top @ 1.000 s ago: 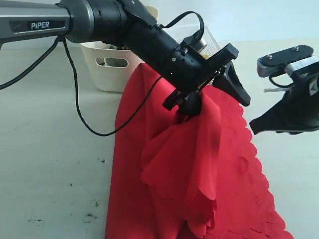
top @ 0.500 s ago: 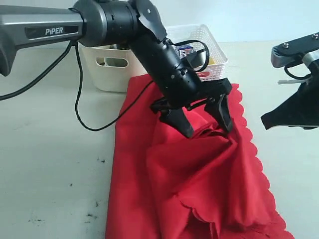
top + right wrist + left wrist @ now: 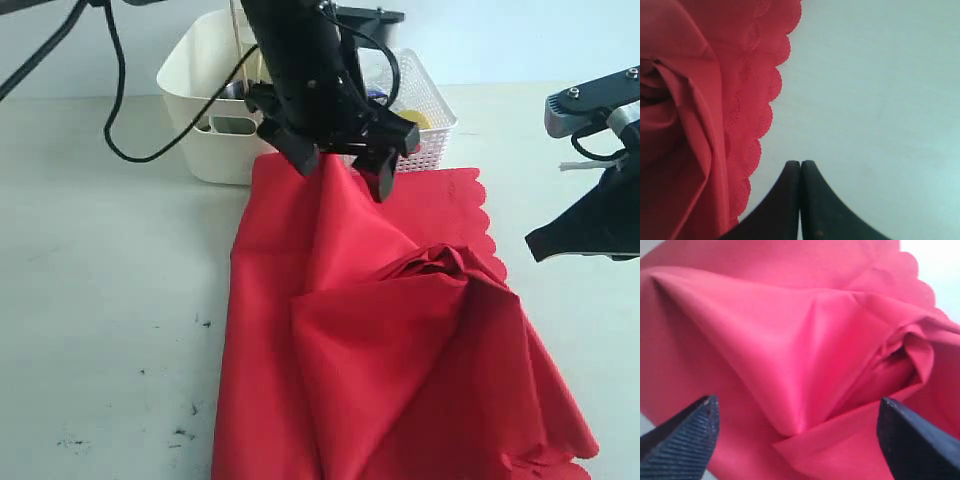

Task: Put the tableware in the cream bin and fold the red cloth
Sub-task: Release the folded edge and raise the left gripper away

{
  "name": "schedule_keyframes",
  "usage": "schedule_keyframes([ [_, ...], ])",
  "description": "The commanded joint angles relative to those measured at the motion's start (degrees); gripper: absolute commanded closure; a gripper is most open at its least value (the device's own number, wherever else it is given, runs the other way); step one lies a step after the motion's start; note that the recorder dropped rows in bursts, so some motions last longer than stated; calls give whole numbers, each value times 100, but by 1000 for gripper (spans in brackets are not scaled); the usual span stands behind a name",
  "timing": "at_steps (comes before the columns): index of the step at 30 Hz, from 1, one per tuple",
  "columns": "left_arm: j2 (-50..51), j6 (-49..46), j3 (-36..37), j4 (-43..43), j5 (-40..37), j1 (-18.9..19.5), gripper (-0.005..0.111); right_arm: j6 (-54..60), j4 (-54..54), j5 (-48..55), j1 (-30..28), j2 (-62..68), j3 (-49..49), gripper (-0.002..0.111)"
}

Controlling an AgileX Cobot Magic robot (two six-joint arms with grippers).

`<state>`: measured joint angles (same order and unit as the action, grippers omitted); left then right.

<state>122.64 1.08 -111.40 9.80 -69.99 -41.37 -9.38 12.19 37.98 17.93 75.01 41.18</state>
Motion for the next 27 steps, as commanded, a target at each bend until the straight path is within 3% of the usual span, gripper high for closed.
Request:
schedule_keyframes([
  [1,66,152,296,-110,2,335,25,-24,44,-29,-6,-34,-5,108],
  [6,400,138,549,296,2,498,25,-23,31,-46,-6,-34,-5,108],
  [12,952,64,549,1259,590,488,25,-23,-76,-77,-6,-34,-5,108],
  [14,1057,-108,533,2221,689,488,25,-12,-102,-88,-6,-34,-5,108],
  [16,1067,-912,423,4009,911,488,25,-12,-113,-87,-6,-34,-5,108],
  [17,1067,-1407,275,5152,936,561,25,-12,-115,-23,-6,-34,-5,108],
  [20,1067,-1841,-56,6959,594,943,25,-12,-115,174,-6,-238,-5,108],
  [23,1067,-2109,-57,7731,215,1188,25,-12,-115,174,-6,-490,-5,108],
  [27,1067,-2151,-57,7530,2,1463,26,52,-252,130,-6,-662,-16,108],
])
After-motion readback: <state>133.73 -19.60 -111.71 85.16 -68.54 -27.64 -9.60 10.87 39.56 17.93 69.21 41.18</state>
